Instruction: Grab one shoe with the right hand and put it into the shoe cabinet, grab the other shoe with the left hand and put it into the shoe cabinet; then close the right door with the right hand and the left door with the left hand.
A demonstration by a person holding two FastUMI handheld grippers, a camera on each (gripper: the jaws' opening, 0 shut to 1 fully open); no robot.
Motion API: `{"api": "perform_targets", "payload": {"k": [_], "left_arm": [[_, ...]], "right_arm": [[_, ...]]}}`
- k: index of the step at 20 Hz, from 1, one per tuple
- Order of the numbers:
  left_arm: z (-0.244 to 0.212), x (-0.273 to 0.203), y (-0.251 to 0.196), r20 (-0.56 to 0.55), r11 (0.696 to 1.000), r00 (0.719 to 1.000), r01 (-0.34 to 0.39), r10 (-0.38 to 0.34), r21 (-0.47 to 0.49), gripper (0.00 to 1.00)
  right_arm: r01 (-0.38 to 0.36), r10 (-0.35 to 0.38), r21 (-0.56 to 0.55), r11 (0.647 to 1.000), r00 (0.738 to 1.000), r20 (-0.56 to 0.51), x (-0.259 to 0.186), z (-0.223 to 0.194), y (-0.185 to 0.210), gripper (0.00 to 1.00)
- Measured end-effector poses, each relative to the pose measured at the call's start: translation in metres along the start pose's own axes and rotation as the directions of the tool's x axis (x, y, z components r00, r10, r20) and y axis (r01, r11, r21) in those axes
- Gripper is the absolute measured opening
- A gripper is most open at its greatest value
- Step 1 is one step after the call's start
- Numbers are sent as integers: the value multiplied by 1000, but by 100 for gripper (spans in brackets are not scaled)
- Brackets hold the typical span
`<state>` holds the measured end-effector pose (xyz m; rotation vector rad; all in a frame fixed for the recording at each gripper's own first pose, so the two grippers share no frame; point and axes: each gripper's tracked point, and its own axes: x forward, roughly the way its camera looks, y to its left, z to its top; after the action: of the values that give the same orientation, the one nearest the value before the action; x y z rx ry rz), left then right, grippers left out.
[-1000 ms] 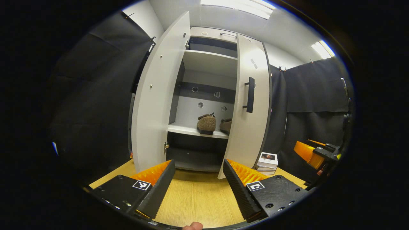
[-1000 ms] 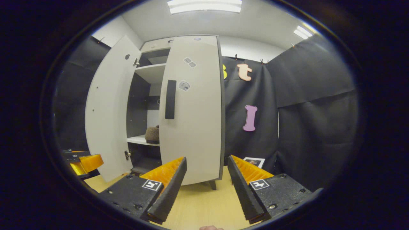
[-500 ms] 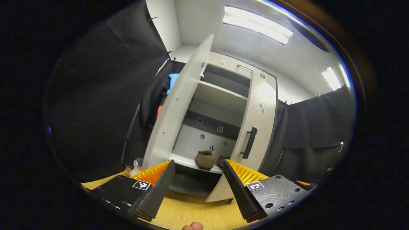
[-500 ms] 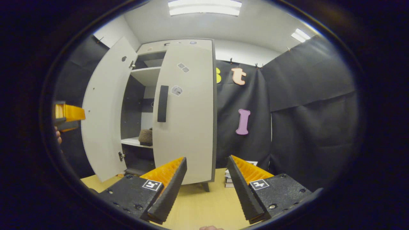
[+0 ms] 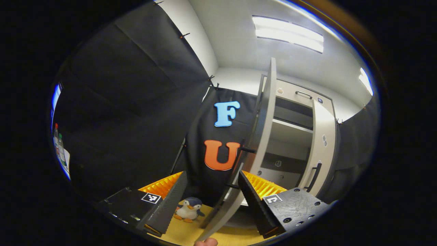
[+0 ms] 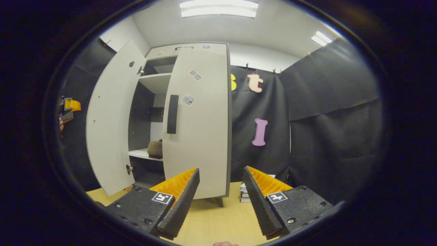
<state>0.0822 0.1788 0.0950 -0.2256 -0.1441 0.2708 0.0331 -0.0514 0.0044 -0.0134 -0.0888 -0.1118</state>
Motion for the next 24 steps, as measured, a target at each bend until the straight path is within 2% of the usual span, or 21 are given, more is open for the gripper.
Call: {"api": "perform_targets", "payload": {"k": [4, 10, 18, 24], "left_arm": [[-1, 33, 18, -3, 997, 1000, -5, 5, 82, 93], [-14, 72, 17, -46, 994, 999, 28, -24, 102, 93], [-20, 70, 6, -62, 996, 997, 41, -37, 79, 92], [-31, 56, -37, -98, 991, 988, 126, -120, 54, 92]], "right_arm": [[-2, 2, -12, 1000, 1000, -7, 1, 0, 1, 86], [-8, 8, -18, 1000, 1000, 2, 7, 5, 6, 86], [-26, 26, -1, 1000, 1000, 0, 16, 5, 15, 86], [-13, 13, 15, 1000, 1000, -6, 18, 2, 10, 86]]}}
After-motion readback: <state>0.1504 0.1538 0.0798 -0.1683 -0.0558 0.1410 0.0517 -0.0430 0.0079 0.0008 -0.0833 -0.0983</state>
